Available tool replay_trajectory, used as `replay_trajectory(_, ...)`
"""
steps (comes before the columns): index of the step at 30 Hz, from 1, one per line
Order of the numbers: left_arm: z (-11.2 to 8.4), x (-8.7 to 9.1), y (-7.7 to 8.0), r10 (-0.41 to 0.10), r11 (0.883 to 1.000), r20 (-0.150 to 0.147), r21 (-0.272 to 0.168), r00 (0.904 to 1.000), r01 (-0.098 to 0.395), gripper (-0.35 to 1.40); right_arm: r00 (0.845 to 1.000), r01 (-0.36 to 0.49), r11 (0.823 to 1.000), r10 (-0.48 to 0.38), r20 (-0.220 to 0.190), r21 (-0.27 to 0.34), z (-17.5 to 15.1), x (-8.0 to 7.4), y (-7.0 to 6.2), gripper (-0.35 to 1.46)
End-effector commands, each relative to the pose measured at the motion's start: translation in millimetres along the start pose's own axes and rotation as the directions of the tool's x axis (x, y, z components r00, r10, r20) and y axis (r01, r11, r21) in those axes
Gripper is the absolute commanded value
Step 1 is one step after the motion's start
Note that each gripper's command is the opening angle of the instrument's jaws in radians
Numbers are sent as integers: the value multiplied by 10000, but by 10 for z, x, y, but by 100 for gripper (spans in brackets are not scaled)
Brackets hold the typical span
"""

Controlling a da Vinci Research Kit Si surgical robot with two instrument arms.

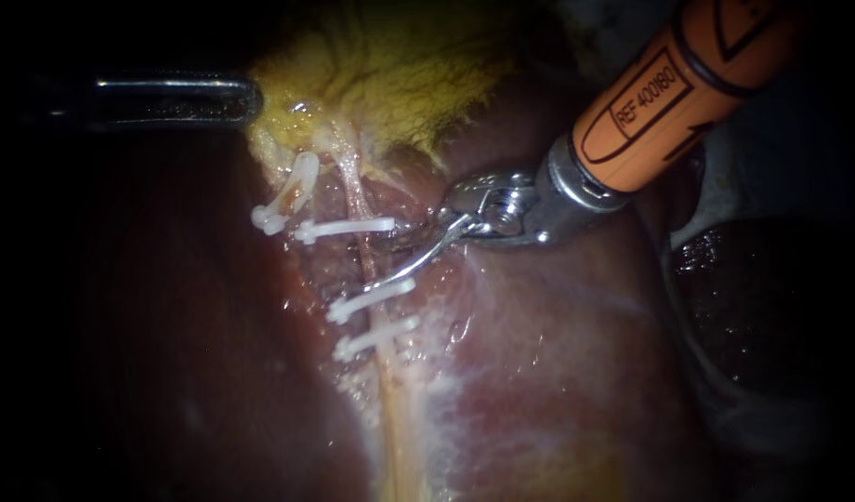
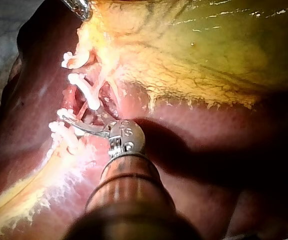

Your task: Go to the cutting position right tube

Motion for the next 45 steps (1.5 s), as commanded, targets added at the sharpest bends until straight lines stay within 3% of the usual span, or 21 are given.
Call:
replay_trajectory(1, 0, 0, 0, 0, 10000, -1, -2, 10000, 0, -35, 9999, 47, 10000, -46, -131, 61, 2, 2, 1, 111)
replay_trajectory(6, 0, 0, 0, 0, 10000, 0, -5, 10000, 0, -35, 9993, 174, 9985, -157, -327, 511, 13, 3, 6, 106)
replay_trajectory(13, 2, 0, 0, 0, 10000, 2, -12, 10000, 0, -35, 9932, 1150, 9883, -1124, -316, 1004, 32, 3, 15, 103)
replay_trajectory(21, 2, 0, -1, 0, 10000, 2, -13, 10000, 0, -35, 9776, 1800, 9620, -1518, -1455, 2054, 40, 10, 17, 86)
replay_trajectory(38, 2, 0, 0, 0, 10000, 2, -10, 10000, 0, -35, 9532, 2593, 9291, -2022, -2249, 2638, 44, 28, -22, 81)
replay_trajectory(45, 2, 0, 0, 1, 10000, 1, -7, 10000, -1, -35, 9520, 2652, 9256, -2072, -2252, 2699, 43, 32, -26, 81)
